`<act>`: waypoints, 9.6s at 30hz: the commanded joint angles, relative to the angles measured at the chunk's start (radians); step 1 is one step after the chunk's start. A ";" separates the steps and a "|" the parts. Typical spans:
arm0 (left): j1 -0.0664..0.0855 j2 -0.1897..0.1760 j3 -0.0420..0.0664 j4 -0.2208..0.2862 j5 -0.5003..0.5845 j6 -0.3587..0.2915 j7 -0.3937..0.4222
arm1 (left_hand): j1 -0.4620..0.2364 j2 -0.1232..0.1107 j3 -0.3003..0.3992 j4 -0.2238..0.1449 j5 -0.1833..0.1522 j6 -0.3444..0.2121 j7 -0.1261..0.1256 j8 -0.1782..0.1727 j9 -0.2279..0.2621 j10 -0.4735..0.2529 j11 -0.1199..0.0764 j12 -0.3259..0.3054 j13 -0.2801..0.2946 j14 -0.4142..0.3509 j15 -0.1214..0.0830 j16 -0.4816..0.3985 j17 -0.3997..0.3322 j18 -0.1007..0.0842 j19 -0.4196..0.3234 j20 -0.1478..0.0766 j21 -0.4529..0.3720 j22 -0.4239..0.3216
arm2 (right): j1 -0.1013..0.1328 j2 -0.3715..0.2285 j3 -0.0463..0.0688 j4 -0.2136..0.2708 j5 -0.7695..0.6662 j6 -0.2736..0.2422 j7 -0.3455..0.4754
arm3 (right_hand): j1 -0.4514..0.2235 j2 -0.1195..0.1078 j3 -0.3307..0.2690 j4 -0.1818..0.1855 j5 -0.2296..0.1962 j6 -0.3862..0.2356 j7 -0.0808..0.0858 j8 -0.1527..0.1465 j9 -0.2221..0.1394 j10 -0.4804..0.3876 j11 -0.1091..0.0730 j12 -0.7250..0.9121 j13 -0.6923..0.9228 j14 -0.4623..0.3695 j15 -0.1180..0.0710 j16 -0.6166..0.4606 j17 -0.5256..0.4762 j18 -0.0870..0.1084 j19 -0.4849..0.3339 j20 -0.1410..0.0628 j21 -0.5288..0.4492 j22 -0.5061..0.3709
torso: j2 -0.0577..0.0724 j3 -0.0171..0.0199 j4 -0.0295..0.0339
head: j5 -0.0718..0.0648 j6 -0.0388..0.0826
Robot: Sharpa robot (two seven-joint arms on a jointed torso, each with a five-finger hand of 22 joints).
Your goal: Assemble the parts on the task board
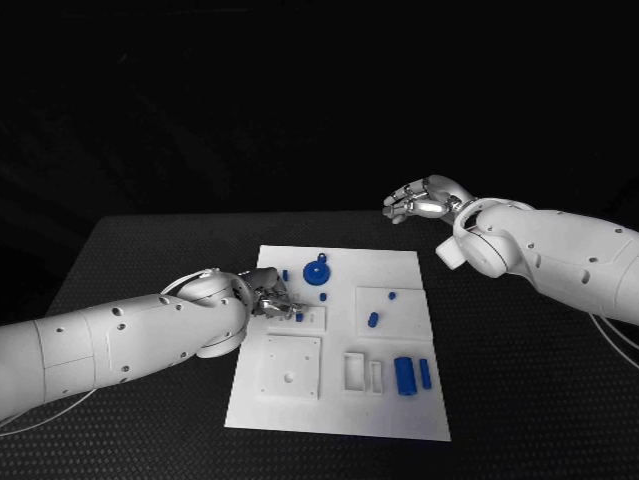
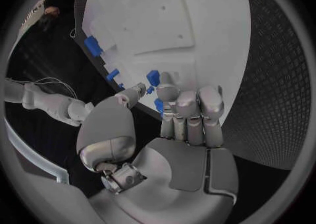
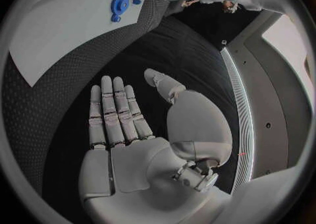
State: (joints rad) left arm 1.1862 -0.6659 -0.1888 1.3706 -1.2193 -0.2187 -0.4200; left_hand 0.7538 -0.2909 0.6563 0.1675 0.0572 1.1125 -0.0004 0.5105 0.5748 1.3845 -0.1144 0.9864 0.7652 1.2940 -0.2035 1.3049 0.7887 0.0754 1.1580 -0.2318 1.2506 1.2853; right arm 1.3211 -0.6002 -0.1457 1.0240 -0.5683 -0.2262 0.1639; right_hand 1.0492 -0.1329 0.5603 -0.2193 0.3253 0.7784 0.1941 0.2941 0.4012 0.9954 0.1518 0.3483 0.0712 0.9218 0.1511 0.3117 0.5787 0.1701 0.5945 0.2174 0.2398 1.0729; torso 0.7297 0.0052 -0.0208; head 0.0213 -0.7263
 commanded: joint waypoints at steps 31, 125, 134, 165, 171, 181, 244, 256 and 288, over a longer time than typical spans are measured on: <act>0.129 0.087 0.052 -0.235 0.072 0.229 0.010 | 0.074 0.045 -0.006 -0.022 -0.003 -0.113 0.046 -0.063 -0.001 -0.085 0.046 -0.034 -0.001 -0.060 0.030 -0.052 -0.009 0.089 -0.070 -0.014 -0.054 -0.020 | -0.003 0.003 0.000 -0.023 -0.003 0.016 0.005 | -0.009 0.002 -0.011 -0.003 0.014 -0.004 0.021 0.004 -0.003 0.001 0.002 -0.004 -0.002 -0.007 -0.001 -0.004 -0.002 0.017 -0.006 0.001 -0.010 0.006 | 0.003 -0.0004 -0.0031 | 0.005 0.043; 0.077 0.252 0.049 -0.504 0.081 0.342 0.079 | 0.095 0.125 -0.076 -0.038 -0.007 -0.133 0.053 -0.069 0.029 -0.118 0.054 -0.021 0.007 -0.089 0.038 -0.046 0.009 0.082 -0.103 -0.014 -0.055 -0.012 | -0.003 0.022 0.001 -0.015 -0.004 0.022 0.000 | -0.010 0.004 -0.016 -0.004 0.018 -0.004 0.021 0.005 -0.005 0.000 0.002 -0.004 -0.002 -0.011 0.000 -0.006 -0.003 0.016 -0.009 0.001 -0.016 0.012 | 0.000 0.0003 -0.0013 | -0.015 0.026; 0.074 0.248 0.049 -0.503 0.084 0.335 0.082 | 0.106 0.173 -0.084 -0.066 -0.007 -0.133 0.053 -0.071 0.032 -0.120 0.054 -0.019 0.007 -0.091 0.038 -0.045 0.011 0.081 -0.106 -0.015 -0.054 -0.010 | -0.003 0.020 0.001 -0.013 -0.004 0.022 0.001 | -0.010 0.004 -0.016 -0.004 0.019 -0.004 0.021 0.005 -0.006 0.001 0.002 -0.003 -0.002 -0.011 0.000 -0.006 -0.003 0.016 -0.009 0.001 -0.016 0.012 | 0.000 0.0010 -0.0004 | -0.015 0.026; 0.073 0.232 0.051 -0.491 0.269 0.303 0.084 | 0.160 0.349 -0.031 -0.266 0.001 -0.074 0.037 -0.032 0.059 -0.100 0.040 -0.006 -0.004 -0.079 0.028 -0.033 0.015 0.068 -0.106 -0.010 -0.041 0.002 | -0.006 0.019 0.001 -0.016 -0.004 0.024 0.000 | -0.009 0.005 -0.016 -0.005 0.019 -0.004 0.021 0.006 -0.006 0.001 0.002 -0.003 -0.002 -0.011 0.000 -0.006 -0.003 0.017 -0.009 0.001 -0.018 0.014 | 0.000 0.0006 -0.0001 | -0.016 0.021; 0.074 0.199 0.052 -0.458 0.333 0.297 0.077 | 0.148 0.359 -0.025 -0.280 0.002 -0.072 0.035 -0.029 0.058 -0.095 0.038 -0.004 -0.006 -0.075 0.026 -0.030 0.016 0.067 -0.104 -0.009 -0.040 0.003 | -0.006 0.017 0.001 -0.017 -0.004 0.024 -0.001 | -0.010 0.005 -0.016 -0.005 0.020 -0.004 0.021 0.006 -0.006 0.001 0.002 -0.003 -0.002 -0.011 0.000 -0.006 -0.003 0.017 -0.009 0.001 -0.018 0.014 | -0.001 0.0014 0.0002 | -0.017 0.019; 0.108 0.111 0.056 -0.317 0.306 0.277 0.065 | 0.137 0.365 -0.017 -0.297 0.002 -0.067 0.033 -0.027 0.056 -0.089 0.037 -0.003 -0.007 -0.071 0.026 -0.026 0.017 0.065 -0.103 -0.009 -0.039 0.004 | -0.006 0.007 0.000 -0.016 -0.004 0.021 -0.001 | -0.010 0.004 -0.017 -0.005 0.020 -0.004 0.021 0.006 -0.007 0.000 0.002 -0.003 -0.002 -0.011 0.000 -0.006 -0.003 0.017 -0.009 0.001 -0.018 0.015 | -0.002 0.0013 0.0043 | -0.013 0.019; 0.076 -0.025 -0.050 0.015 0.045 0.134 -0.021 | 0.115 0.342 0.018 -0.326 0.015 -0.006 0.018 -0.047 0.039 -0.033 0.021 0.003 -0.016 -0.026 0.012 -0.003 0.023 0.066 -0.071 -0.011 -0.031 0.000 | -0.006 -0.007 0.000 -0.003 -0.004 0.024 -0.002 | -0.012 0.004 -0.018 -0.002 0.023 -0.004 0.021 0.006 -0.008 0.000 0.002 -0.003 -0.002 -0.012 0.000 -0.006 -0.004 0.017 -0.009 0.002 -0.022 0.019 | -0.001 0.0009 0.0027 | -0.002 -0.006; 0.075 -0.027 -0.050 0.017 0.037 0.166 -0.026 | 0.116 0.342 0.020 -0.329 0.016 -0.005 0.017 -0.049 0.039 -0.033 0.020 0.003 -0.016 -0.025 0.012 -0.003 0.023 0.067 -0.071 -0.011 -0.031 0.000 | -0.006 -0.006 0.000 -0.001 -0.003 0.028 -0.002 | -0.013 0.004 -0.018 -0.002 0.023 -0.005 0.021 0.006 -0.009 0.000 0.003 -0.004 -0.002 -0.012 0.000 -0.006 -0.004 0.017 -0.009 0.002 -0.023 0.020 | -0.001 0.0008 0.0030 | 0.003 -0.007; 0.073 -0.034 -0.050 0.023 0.009 0.183 -0.050 | 0.110 0.343 0.022 -0.336 0.026 0.001 0.016 -0.053 0.039 -0.031 0.019 0.004 -0.014 -0.024 0.011 -0.002 0.025 0.066 -0.070 -0.011 -0.030 0.000 | -0.006 -0.006 0.000 -0.002 -0.003 0.029 -0.001 | -0.013 0.005 -0.018 -0.001 0.024 -0.005 0.021 0.007 -0.010 -0.001 0.003 -0.004 -0.002 -0.013 0.001 -0.006 -0.005 0.017 -0.009 0.002 -0.025 0.021 | -0.001 0.0009 0.0021 | 0.005 -0.012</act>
State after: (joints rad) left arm 1.2620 -0.6991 -0.2369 1.3939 -1.1966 -0.0521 -0.4561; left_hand 0.8639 0.0417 0.6179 -0.1046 0.0775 1.1041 0.0160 0.4569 0.6129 1.3475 -0.0942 0.9866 0.7501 1.2562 -0.1697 1.2972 0.8121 0.0787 1.0830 -0.1888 1.2158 1.2863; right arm 1.3150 -0.6067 -0.1456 1.0210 -0.5683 -0.2114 0.1563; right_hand 1.0452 -0.1288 0.5480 -0.2208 0.3447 0.7756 0.1969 0.2941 0.3930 0.9954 0.1519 0.3483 0.0706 0.9162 0.1500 0.3117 0.5751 0.1701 0.5909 0.2210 0.2205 1.0926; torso 0.7291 0.0058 -0.0180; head 0.0262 -0.7383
